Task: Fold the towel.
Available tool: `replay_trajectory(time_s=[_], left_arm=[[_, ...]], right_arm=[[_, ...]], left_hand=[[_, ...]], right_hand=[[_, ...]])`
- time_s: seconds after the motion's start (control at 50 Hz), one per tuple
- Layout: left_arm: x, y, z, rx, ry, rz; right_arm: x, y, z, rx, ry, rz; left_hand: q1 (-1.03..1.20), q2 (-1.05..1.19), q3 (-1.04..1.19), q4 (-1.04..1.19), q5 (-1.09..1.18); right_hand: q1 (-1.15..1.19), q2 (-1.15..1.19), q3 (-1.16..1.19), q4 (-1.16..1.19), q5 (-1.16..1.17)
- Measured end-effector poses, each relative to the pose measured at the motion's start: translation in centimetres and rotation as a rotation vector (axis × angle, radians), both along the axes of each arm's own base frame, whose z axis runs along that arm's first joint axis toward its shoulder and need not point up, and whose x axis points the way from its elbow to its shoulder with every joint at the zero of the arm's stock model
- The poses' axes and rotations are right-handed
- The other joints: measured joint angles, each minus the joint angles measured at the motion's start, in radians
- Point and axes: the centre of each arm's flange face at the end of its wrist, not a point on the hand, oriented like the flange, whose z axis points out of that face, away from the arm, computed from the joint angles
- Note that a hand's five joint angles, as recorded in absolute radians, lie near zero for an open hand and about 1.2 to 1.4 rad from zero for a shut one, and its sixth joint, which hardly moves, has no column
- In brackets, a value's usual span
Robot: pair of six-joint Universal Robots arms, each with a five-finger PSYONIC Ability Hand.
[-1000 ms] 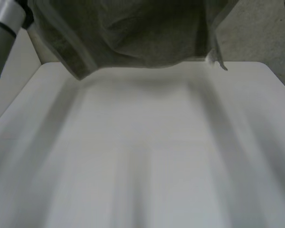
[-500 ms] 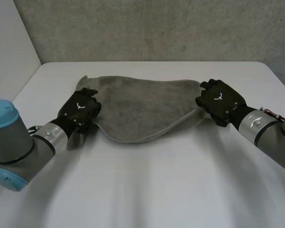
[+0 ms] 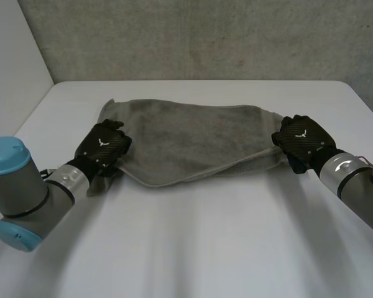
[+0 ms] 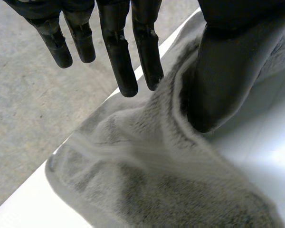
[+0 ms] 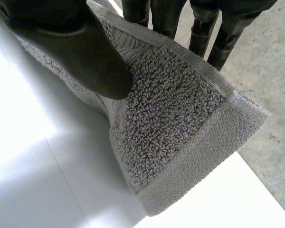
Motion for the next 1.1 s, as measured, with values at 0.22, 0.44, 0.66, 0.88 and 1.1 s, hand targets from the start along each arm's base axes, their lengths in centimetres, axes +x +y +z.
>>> replay_trajectory(time_s=[0.22,0.44,0.66,0.88,1.1], left_arm=[[0.5,-0.7,-0.7,-0.014,-0.005,0.066],[0.6,-0.7,-1.0,-0.004,-0.009,0.075],[0.5,-0.1,-1.9,0.035,-0.023,0.083],[1.4,1.2,-0.8,0.101,-0.041,0.093],[3.2,4.2,7.1,0.063,-0.007,0.108]], right_arm=[[-2.1,-0.8,0.7,0.017,-0.053,-0.080],[-4.1,-1.1,2.0,0.005,-0.091,-0.149],[-6.0,-1.4,2.7,-0.001,-0.092,-0.206],[-7.4,-1.2,2.9,0.046,-0.090,-0.225],[-8.6,0.9,6.1,0.047,-0.119,-0.165]], left_hand=[[0.000,-0.002,0.000,0.000,-0.003],[0.000,-0.002,0.000,0.000,-0.002],[0.083,0.091,0.000,0.000,0.107],[0.517,0.541,0.000,0.000,0.560],[0.517,0.541,0.000,0.000,0.560]], right_hand=[[0.000,0.000,0.000,0.000,0.000],[0.000,0.000,0.000,0.000,0.000],[0.000,0.000,0.000,0.000,0.000],[0.000,0.000,0.000,0.000,0.000],[0.000,0.004,0.000,0.000,0.000]])
